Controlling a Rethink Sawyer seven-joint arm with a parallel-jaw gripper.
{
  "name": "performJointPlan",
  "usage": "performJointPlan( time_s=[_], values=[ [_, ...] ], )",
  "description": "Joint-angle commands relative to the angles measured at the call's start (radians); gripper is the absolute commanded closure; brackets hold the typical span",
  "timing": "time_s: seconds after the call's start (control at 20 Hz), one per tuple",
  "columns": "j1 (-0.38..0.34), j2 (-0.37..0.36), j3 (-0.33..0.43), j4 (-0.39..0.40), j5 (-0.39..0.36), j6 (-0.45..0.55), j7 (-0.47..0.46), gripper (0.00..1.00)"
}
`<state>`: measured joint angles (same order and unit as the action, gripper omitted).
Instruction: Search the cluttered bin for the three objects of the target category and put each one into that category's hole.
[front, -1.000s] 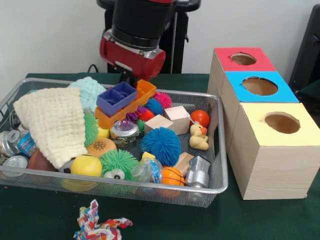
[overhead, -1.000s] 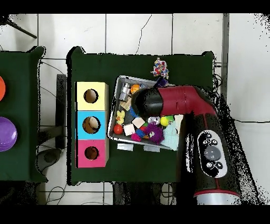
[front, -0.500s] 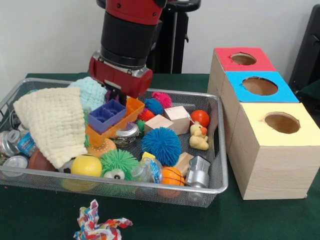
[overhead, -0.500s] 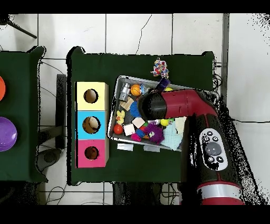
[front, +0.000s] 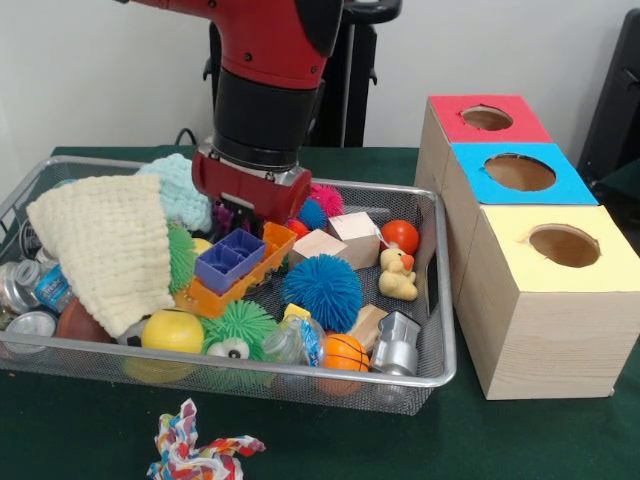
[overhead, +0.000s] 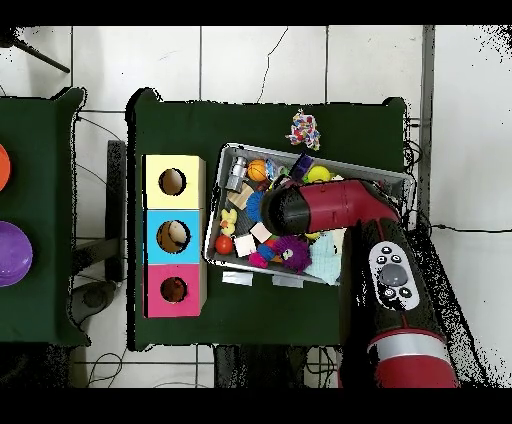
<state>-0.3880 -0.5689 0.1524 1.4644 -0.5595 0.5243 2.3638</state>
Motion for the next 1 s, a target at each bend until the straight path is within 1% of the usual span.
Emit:
performJointPlan(
  time_s=[0.05,0.55,0.65,0.7,0.75,0.9,1.0],
  values=[
    [-0.01,0.036,-0.017,0.077,-0.063,-0.028,-0.05,1.0],
    [-0.038,0.027,-0.019,0.097,-0.058,-0.035,-0.073,1.0],
    [-0.043,0.026,-0.018,0.096,-0.061,-0.038,-0.08,1.0],
    [-0.038,0.027,-0.024,0.088,-0.075,-0.038,-0.091,1.0],
    [-0.037,0.026,-0.025,0.087,-0.077,-0.041,-0.089,0.0],
    [-0.033,0.025,-0.031,0.086,-0.073,-0.022,-0.089,0.0],
    [-0.042,0.021,-0.024,0.095,-0.068,-0.026,-0.095,0.0]
  ],
)
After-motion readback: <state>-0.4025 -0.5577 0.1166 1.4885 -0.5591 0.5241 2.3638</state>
